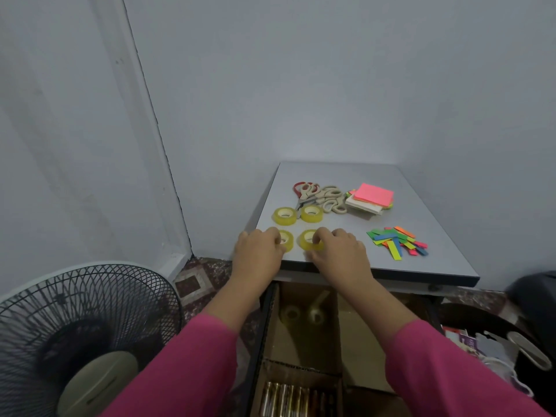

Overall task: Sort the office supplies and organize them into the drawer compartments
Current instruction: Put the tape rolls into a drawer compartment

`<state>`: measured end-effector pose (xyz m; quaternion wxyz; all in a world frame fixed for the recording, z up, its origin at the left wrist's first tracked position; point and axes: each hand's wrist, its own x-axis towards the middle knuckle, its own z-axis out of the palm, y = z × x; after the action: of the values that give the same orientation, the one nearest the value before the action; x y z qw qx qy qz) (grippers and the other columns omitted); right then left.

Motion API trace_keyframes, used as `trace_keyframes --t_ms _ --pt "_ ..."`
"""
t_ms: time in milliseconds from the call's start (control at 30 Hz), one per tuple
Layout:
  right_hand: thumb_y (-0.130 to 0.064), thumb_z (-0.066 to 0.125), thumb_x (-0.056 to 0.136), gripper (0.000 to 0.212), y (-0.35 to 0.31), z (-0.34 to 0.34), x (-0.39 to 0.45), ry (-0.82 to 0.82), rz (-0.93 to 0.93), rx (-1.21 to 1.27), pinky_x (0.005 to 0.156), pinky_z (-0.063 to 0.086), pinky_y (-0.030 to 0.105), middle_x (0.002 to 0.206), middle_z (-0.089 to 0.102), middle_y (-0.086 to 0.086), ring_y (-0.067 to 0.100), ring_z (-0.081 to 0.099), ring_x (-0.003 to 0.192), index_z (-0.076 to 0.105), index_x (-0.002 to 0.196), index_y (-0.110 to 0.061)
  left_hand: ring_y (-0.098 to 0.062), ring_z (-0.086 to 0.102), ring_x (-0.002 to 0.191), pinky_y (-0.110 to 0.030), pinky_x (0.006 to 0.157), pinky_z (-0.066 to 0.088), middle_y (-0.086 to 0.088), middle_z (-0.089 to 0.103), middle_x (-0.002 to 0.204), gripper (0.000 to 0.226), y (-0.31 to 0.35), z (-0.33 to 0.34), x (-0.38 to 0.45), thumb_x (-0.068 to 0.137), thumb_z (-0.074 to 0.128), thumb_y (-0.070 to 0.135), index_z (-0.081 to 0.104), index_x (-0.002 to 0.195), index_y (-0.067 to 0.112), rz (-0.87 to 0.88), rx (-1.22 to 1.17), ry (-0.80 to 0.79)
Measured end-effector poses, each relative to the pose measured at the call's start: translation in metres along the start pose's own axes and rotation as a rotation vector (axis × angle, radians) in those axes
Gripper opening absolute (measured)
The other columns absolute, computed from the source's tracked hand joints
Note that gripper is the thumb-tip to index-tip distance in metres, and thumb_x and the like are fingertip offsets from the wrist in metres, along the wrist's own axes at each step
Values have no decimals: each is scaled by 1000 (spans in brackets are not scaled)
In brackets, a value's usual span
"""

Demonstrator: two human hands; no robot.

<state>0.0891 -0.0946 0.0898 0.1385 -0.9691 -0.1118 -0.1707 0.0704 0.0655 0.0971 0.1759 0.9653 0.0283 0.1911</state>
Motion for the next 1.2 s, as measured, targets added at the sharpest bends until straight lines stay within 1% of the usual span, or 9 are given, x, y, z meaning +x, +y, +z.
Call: trace_keyframes --t_ms 200,267,333,433,500,600,767,967,1200 --pt "-43 60 87 20 1 -17 -32 -4 -54 139 76 47 29 93 51 -4 14 49 88 54 98 -28 -18 43 90 -29 69 37 -1 54 88 18 7 -11 -35 90 56 37 63 98 23 154 -18 17" --pt "-43 62 84 18 6 -19 -52 -22 -49 187 75 48 27 93 49 -8 10 48 87 53 93 -30 -15 41 90 -28 70 38 4 51 87 16 2 -12 -55 89 56 38 62 96 25 200 -58 29" --pt "-45 61 82 18 13 -15 -75 -60 -57 186 78 45 24 95 48 -12 7 47 89 52 91 -33 -9 37 94 -25 76 36 10 49 94 17 -7 -7 -75 90 53 42 59 100 30 235 -49 -40" --pt "-48 57 85 19 20 -1 -103 -166 -81 86 89 38 24 103 49 -15 6 46 99 54 100 -37 -8 35 104 -27 88 31 14 51 109 25 -19 9 -95 92 46 47 57 111 35 291 68 -217" --pt "-48 55 86 26 22 10 -110 -280 -100 1 93 36 28 110 53 -13 10 45 108 55 109 -37 -13 38 108 -32 89 29 13 58 110 28 -25 19 -99 92 46 46 61 112 33 365 163 -294" --pt "-47 55 87 32 19 26 -104 -412 -157 -159 96 31 36 117 57 -7 18 44 116 57 116 -34 -20 41 104 -36 85 27 5 64 95 23 -28 33 -95 89 51 36 69 100 26 534 314 -369" --pt "-46 51 90 27 10 47 -89 -542 -120 -319 100 25 42 108 63 -1 22 45 115 63 102 -25 -21 43 100 -37 86 27 -1 63 84 17 -21 47 -81 87 57 28 70 84 17 699 563 -449" --pt "-33 50 94 23 4 67 -82 -613 -15 -404 102 23 44 115 63 3 23 47 119 61 111 -21 -23 46 102 -39 91 29 -3 65 89 16 -18 64 -71 89 56 25 70 88 16 691 654 -527" --pt "-26 50 93 22 1 75 -83 -562 -13 -474 91 34 38 113 64 4 25 52 110 62 111 -21 -25 44 109 -41 95 27 -7 66 95 14 -18 79 -68 88 56 19 67 94 13 594 665 -533"
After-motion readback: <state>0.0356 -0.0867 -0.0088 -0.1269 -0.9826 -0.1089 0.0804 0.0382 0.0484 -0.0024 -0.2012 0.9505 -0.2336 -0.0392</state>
